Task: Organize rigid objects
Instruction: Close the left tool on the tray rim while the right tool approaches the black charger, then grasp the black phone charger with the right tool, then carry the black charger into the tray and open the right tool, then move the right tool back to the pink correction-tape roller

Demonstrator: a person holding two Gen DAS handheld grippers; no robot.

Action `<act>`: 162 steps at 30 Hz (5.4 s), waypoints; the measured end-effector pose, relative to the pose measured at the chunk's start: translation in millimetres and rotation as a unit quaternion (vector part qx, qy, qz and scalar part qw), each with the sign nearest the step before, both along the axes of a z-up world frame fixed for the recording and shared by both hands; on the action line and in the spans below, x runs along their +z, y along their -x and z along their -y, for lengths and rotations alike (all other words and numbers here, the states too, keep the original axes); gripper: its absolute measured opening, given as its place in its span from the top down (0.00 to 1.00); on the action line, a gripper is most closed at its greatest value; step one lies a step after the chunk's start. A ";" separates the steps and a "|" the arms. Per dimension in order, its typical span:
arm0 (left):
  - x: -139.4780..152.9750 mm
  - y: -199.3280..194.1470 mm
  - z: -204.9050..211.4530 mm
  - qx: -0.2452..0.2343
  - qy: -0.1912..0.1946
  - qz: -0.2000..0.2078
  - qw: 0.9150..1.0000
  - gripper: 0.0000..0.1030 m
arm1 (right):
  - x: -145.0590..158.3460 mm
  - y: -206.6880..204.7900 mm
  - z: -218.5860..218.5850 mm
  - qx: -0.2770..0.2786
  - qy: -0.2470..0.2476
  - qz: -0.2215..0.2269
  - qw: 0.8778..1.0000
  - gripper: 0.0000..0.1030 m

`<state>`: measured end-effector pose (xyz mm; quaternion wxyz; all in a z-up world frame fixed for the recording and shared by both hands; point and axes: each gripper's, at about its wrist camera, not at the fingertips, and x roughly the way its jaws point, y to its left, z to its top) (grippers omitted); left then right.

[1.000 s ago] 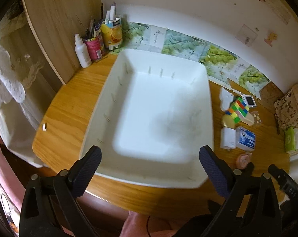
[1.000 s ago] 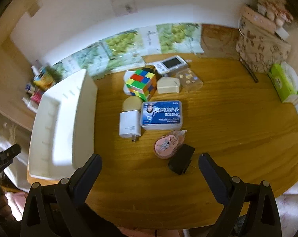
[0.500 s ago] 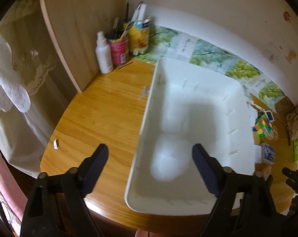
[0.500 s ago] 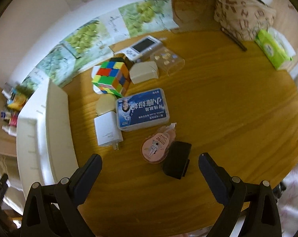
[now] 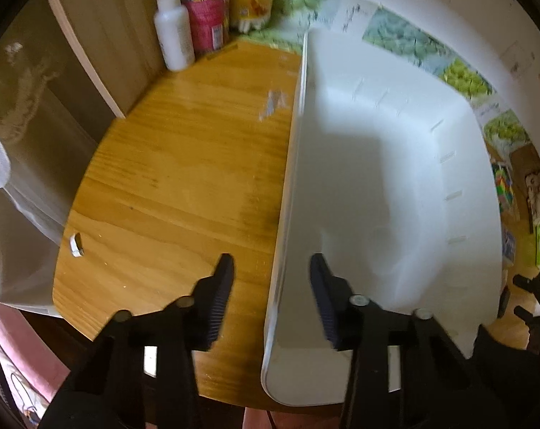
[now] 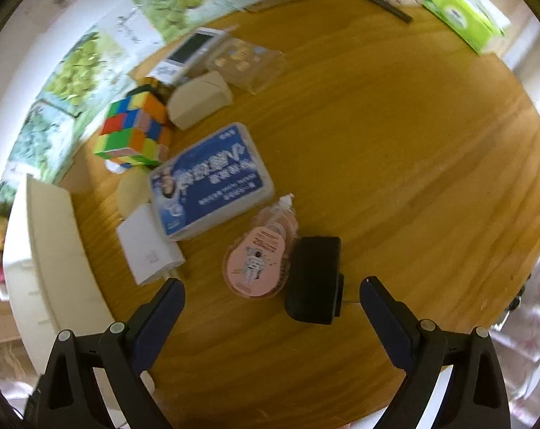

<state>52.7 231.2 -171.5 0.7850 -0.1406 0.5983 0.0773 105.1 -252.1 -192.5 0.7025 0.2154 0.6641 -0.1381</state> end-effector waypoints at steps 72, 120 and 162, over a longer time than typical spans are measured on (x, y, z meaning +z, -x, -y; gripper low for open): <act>-28.0 8.9 7.7 -0.042 0.018 -0.040 0.998 0.96 | -1.1 42.6 -11.4 0.036 -0.046 0.046 0.997 0.46; -28.4 8.2 10.9 -0.046 0.016 -0.033 0.998 0.96 | 81.6 37.2 -267.1 0.481 -0.073 0.170 0.857 0.53; -30.7 10.0 14.7 -0.016 -0.008 -0.042 0.999 0.95 | 44.4 62.8 -43.4 0.311 0.077 0.303 0.897 0.22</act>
